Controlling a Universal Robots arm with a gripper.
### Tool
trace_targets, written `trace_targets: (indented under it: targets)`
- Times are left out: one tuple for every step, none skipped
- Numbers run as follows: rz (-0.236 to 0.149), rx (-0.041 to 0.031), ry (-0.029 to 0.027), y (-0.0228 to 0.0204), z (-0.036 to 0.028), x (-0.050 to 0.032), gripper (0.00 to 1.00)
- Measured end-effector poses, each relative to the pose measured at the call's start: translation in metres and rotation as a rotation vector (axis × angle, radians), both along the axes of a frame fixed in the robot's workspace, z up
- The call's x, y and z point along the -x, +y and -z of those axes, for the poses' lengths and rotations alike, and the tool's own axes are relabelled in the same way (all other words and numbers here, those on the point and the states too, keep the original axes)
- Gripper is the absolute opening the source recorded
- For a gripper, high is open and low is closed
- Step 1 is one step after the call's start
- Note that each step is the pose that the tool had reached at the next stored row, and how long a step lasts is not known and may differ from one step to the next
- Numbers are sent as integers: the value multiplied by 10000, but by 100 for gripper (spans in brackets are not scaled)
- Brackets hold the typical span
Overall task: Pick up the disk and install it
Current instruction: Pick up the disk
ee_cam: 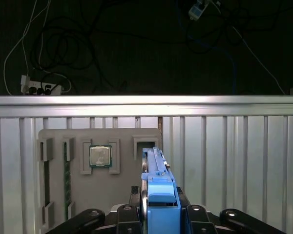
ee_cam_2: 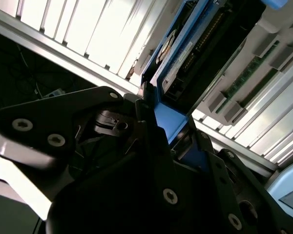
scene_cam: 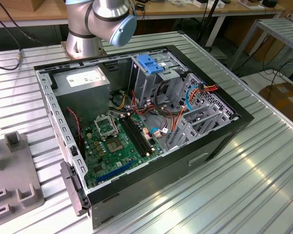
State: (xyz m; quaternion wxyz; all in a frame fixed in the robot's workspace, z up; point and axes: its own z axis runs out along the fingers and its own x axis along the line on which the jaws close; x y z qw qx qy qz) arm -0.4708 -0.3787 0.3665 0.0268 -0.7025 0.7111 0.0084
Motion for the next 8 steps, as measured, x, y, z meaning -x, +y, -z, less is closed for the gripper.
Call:
trace_targets:
  targets:
    - [0, 1, 0, 0, -8, 0, 37]
    - [0, 0, 0, 0, -15, 0, 37]
    - [0, 0, -1, 0, -22, 0, 37]
    - [0, 0, 0, 0, -34, 0, 37]
    - [0, 0, 0, 0, -41, 0, 37]
    - [0, -1, -1, 0, -53, 0, 37]
    - [0, 0, -1, 0, -64, 0, 37]
    - [0, 0, 0, 0, -74, 0, 37]
